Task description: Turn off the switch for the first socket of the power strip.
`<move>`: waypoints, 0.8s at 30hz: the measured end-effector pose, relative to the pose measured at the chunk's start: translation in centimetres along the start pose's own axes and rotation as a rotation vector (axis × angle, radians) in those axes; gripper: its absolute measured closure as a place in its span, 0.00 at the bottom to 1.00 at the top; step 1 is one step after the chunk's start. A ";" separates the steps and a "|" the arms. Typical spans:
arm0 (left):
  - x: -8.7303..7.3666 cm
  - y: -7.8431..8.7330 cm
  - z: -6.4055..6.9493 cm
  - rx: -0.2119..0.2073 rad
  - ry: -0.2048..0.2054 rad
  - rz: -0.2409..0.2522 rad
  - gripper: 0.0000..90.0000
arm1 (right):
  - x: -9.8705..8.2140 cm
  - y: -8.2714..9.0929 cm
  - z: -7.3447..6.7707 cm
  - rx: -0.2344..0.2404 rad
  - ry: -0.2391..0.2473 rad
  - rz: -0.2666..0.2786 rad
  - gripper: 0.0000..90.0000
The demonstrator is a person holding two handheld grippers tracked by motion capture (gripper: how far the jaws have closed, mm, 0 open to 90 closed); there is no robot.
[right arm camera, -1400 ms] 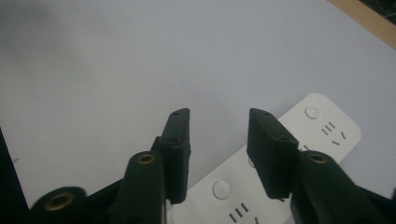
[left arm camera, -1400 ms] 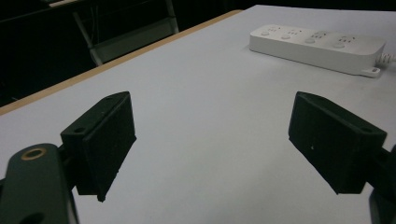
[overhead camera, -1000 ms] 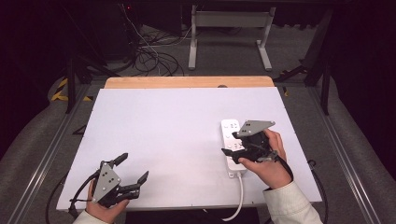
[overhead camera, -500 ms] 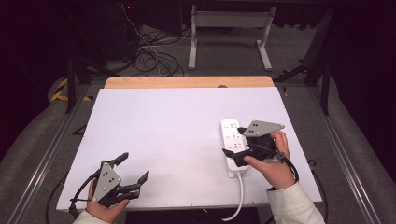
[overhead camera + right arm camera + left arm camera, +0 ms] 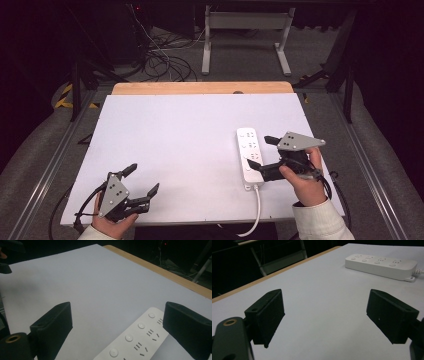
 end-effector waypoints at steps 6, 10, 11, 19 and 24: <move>0.0 0.1 -0.1 0.003 -0.008 -0.003 0.17 | -1.3 0.7 0.9 -0.022 -0.006 0.023 0.11; 0.0 0.1 -0.1 0.002 -0.007 -0.003 0.17 | -2.1 1.2 1.7 -0.047 -0.026 0.057 0.10; 0.0 0.1 -0.1 0.002 -0.008 -0.003 0.17 | -2.4 1.4 1.9 -0.052 -0.025 0.066 0.10; 0.0 0.0 0.0 -0.001 0.001 -0.001 0.16 | -4.3 2.0 2.8 -0.078 -0.041 0.094 0.08; 0.0 0.0 0.0 -0.001 0.003 -0.003 0.17 | -5.5 2.0 3.2 -0.092 -0.051 0.087 0.08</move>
Point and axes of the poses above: each handheld gripper's, and its own axes: y roughly backward along the jaws, x roughly out of its top, z roughly to its right, the point moved 9 cm from there along -y, roughly forward along the jaws, and after that the axes turned 15 degrees about -x, right-handed, at the moved point
